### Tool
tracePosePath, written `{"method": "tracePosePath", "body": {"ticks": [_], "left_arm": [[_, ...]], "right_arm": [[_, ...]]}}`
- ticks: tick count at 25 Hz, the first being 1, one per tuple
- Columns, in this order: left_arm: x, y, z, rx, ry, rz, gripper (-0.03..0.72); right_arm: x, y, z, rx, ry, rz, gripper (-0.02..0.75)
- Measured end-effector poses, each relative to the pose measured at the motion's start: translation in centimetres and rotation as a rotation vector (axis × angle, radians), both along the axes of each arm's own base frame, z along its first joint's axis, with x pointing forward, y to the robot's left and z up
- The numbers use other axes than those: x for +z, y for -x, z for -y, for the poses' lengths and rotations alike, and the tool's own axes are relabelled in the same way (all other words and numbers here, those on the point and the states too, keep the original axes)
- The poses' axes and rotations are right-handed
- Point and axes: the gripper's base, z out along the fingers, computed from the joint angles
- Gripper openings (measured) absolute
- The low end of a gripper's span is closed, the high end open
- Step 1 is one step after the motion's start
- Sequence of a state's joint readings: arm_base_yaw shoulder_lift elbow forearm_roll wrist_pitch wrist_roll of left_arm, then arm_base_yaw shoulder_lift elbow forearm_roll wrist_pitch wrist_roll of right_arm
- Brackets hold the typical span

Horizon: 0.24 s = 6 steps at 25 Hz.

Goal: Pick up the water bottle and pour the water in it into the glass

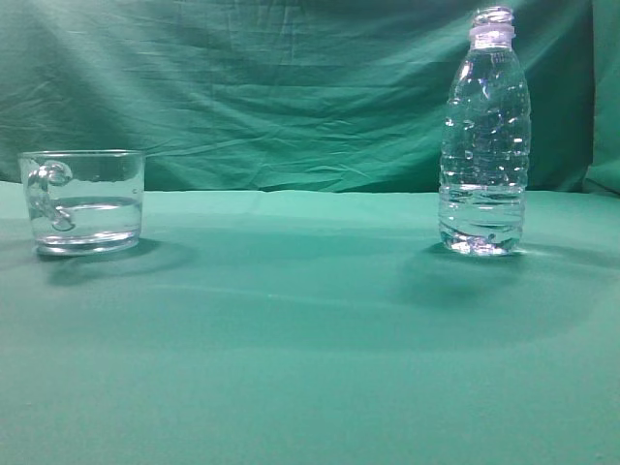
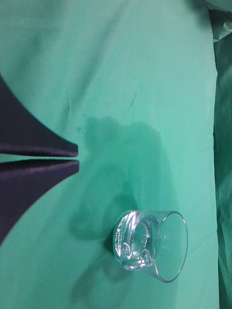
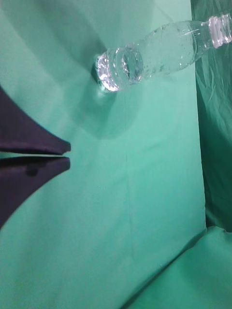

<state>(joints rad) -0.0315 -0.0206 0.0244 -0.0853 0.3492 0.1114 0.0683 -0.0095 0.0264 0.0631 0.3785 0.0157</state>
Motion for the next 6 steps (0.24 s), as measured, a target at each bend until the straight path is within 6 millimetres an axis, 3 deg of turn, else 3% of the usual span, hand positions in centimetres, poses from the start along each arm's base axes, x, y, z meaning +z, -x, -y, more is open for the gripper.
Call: {"method": "tracePosePath", "body": {"ticks": [6], "left_arm": [[0.00, 0.00, 0.00, 0.000, 0.000, 0.000, 0.000]], "right_arm": [[0.03, -0.01, 0.00, 0.000, 0.000, 0.003, 0.000]]}}
